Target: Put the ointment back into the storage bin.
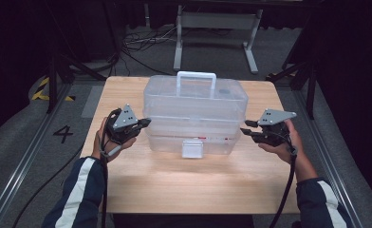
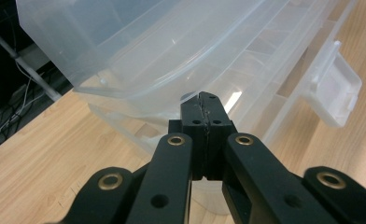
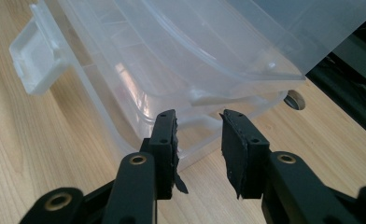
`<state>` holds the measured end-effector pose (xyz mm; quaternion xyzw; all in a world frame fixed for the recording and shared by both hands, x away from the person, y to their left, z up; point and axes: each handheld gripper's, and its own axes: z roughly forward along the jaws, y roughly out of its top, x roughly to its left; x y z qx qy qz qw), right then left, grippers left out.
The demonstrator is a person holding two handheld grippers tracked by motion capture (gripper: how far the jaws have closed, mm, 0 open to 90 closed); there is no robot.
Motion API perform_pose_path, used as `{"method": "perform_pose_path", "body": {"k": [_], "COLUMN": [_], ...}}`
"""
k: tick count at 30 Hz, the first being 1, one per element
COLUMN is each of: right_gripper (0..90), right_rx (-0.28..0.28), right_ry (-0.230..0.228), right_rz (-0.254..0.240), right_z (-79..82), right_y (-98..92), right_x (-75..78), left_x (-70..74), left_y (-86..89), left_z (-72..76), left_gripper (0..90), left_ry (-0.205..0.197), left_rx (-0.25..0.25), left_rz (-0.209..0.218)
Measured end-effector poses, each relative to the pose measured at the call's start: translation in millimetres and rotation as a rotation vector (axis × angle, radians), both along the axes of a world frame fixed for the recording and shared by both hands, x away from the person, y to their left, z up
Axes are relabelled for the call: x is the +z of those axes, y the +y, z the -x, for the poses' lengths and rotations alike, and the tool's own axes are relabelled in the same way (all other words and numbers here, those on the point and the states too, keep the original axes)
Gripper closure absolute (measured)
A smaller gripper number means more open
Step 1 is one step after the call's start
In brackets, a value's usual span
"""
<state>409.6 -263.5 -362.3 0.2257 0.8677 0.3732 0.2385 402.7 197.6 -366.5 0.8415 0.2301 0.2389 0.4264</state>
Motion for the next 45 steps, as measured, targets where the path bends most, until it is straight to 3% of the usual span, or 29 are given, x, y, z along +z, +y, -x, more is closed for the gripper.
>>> {"method": "perform_pose_path", "body": {"k": [19, 23, 32, 40, 45], "right_gripper": [64.8, 64.7, 64.6, 64.5, 64.5], "right_rx": [-0.007, -0.004, 0.001, -0.003, 0.000], "right_ry": [0.026, 0.031, 0.049, 0.060, 0.069], "right_rz": [0.019, 0.025, 0.028, 0.030, 0.037], "right_z": [3.9, 4.9, 5.7, 4.4, 4.0], "right_y": [-3.6, -3.7, -3.6, -4.0, -3.4], "right_x": [-7.6, -9.4, -13.4, -16.1, -19.4], "left_x": [-8.4, -12.8, -18.2, -24.1, -26.2], "left_y": [4.7, 3.7, 3.0, 1.6, 2.5], "left_z": [4.5, 6.1, 7.2, 6.8, 7.7], "left_gripper": [90.0, 90.0, 90.0, 90.0, 90.0], "left_ry": [0.022, 0.032, 0.054, 0.076, 0.080], "left_rx": [0.005, -0.001, -0.003, -0.021, -0.024], "left_rz": [-0.024, -0.060, -0.071, -0.121, -0.126]}}
